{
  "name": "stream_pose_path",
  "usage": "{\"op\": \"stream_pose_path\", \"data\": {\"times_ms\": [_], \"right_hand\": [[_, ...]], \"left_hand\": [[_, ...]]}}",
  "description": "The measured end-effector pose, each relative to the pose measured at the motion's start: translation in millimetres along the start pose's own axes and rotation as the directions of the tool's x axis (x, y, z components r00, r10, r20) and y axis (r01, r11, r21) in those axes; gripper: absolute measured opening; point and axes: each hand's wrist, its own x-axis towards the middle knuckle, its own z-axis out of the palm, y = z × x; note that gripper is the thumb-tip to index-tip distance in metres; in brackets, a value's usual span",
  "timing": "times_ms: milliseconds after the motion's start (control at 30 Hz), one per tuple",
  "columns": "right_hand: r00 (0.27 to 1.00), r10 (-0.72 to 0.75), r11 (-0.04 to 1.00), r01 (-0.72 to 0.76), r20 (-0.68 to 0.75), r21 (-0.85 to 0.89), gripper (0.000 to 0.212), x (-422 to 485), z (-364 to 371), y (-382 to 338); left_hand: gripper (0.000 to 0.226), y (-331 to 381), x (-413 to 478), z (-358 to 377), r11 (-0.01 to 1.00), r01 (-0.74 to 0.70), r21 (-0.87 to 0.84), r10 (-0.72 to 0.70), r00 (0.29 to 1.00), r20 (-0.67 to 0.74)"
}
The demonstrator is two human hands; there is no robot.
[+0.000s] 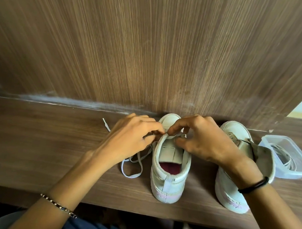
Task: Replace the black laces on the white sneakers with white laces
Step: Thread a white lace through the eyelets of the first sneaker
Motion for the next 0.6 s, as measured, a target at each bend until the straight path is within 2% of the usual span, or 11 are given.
{"op": "stream_pose_path", "data": {"times_ms": [100, 167, 333, 433, 533, 600], "right_hand": [[0.998, 0.016, 0.999, -0.019, -0.059, -0.045, 0.021, 0.9, 6.0, 3.0], [0.996, 0.007, 0.998, -0.012, -0.089, -0.059, 0.017, 0.6, 8.6, 2.3], [0.996, 0.007, 0.996, -0.015, -0.089, -0.084, 0.010, -0.8, 8.7, 2.5], [0.997, 0.006, 0.997, -0.012, -0.079, -0.073, 0.012, -1.4, 8.4, 2.5], [0.997, 0.003, 0.996, -0.010, -0.074, -0.090, 0.012, -0.6, 9.4, 4.0], [0.998, 0.001, 0.994, -0.008, -0.060, -0.109, 0.013, -0.6, 9.4, 4.3]], "left_hand": [[0.025, -5.1, -4.3, 3.8, 0.997, -0.062, 0.055, 0.065, 0.997, -0.051], [0.023, -8.9, -5.6, 5.3, 0.998, -0.063, 0.029, 0.065, 0.996, -0.056], [0.025, -8.6, -4.3, 5.8, 0.965, 0.090, -0.246, -0.071, 0.994, 0.084], [0.032, -5.8, -6.6, 7.3, 0.937, 0.089, -0.339, -0.056, 0.993, 0.106], [0.041, -7.9, -9.6, 8.9, 0.950, 0.025, -0.311, -0.006, 0.998, 0.062], [0.042, -8.4, -10.9, 11.1, 0.976, -0.051, -0.212, 0.046, 0.999, -0.026]]}}
